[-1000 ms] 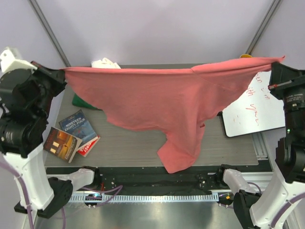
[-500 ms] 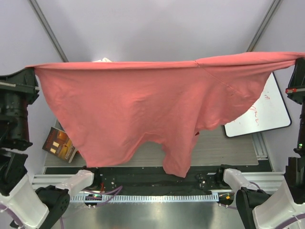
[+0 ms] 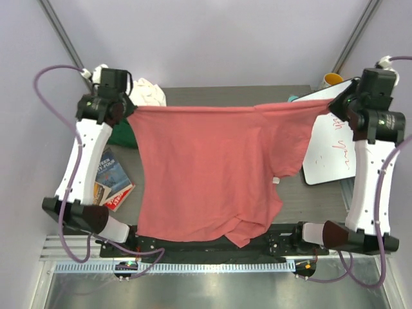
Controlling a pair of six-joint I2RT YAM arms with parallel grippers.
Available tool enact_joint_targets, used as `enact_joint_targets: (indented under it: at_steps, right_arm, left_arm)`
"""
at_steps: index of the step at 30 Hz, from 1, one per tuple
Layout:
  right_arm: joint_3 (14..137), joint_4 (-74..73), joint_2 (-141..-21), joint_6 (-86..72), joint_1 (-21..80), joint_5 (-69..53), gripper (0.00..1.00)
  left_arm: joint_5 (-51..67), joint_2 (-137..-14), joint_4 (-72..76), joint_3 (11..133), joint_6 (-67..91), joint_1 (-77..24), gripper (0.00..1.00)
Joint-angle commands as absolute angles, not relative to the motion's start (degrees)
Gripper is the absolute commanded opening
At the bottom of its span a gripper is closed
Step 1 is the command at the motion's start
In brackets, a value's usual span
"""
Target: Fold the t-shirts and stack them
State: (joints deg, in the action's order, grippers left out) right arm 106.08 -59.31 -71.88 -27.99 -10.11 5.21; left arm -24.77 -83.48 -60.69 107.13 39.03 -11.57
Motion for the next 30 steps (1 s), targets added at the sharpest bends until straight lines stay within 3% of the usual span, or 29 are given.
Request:
enact_joint_targets:
  at_steps: [1,8,18,30]
  right_arm:
    - [100.48,-59.68,-72.33,-26.98,-10.55,8.79,0.01]
    - [95.36,-55.82,-76.81,-29.09,-10.55,7.91,0.01]
    - [101.34,-53.10,-89.72,-30.85,-8.97,3.17,0.01]
    - [111.16,-52.99,-102.38,-30.50,-4.66,6.59,0.01]
  left_arm:
    - [-27.60,-84.10,-60.47,103.63,39.20,-9.41,0.00]
    - [-31.02,-92.27,-58.80,102.91,38.32,-9.23,0.00]
    - [-34.19,-107.83,-60.82,116.27,35.42,-9.23,0.00]
    - [-33.05,-122.76,-60.21,126.55,32.17,-7.82,0.00]
